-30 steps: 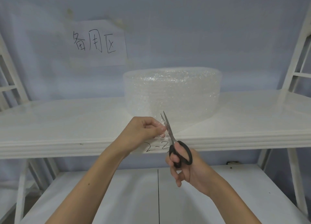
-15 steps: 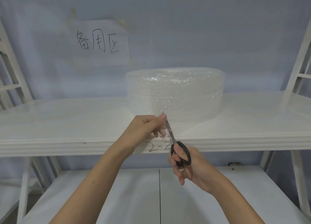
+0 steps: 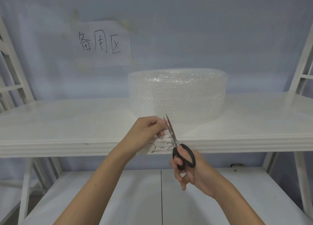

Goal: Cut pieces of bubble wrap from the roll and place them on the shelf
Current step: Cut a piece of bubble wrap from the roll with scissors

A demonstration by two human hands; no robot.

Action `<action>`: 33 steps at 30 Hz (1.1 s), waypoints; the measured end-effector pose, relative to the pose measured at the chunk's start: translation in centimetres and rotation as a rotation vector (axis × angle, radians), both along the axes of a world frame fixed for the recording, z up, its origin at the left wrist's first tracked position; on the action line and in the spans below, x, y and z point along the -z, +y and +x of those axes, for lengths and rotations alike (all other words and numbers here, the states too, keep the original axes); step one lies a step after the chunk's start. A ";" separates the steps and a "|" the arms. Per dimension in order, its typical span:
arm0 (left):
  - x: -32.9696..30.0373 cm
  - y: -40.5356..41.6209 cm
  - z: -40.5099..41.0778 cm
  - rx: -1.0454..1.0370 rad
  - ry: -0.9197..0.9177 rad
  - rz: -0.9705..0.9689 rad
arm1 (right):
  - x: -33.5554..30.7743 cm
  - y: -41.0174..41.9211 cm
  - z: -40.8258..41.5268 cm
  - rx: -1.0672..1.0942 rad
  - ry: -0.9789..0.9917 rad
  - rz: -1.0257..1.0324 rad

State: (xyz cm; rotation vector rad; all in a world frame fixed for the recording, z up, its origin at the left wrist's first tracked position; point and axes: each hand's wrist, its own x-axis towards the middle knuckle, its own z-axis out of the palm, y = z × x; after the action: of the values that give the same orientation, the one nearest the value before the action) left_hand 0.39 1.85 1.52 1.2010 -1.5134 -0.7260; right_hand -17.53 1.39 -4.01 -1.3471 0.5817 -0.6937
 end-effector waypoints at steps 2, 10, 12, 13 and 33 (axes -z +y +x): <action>-0.1 0.2 0.0 0.027 -0.011 0.003 | -0.3 -0.1 0.2 -0.010 -0.013 -0.002; 0.1 0.1 0.3 0.066 -0.037 0.000 | -1.0 -0.5 0.8 -0.022 -0.023 -0.059; 0.1 0.1 0.3 0.071 -0.042 -0.003 | -1.0 -0.5 0.9 -0.015 -0.020 -0.077; 0.1 0.1 0.4 0.071 -0.048 -0.002 | -1.0 -0.5 0.8 -0.011 -0.014 -0.085; 0.2 -0.1 0.4 0.008 -0.005 -0.038 | -1.2 0.1 0.7 -0.015 -0.004 -0.024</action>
State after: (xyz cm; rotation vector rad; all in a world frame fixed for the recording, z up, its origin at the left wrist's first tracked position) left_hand 0.79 1.74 1.37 1.1699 -1.5304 -0.6971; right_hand -16.88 1.50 -2.76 -1.3712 0.5617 -0.6931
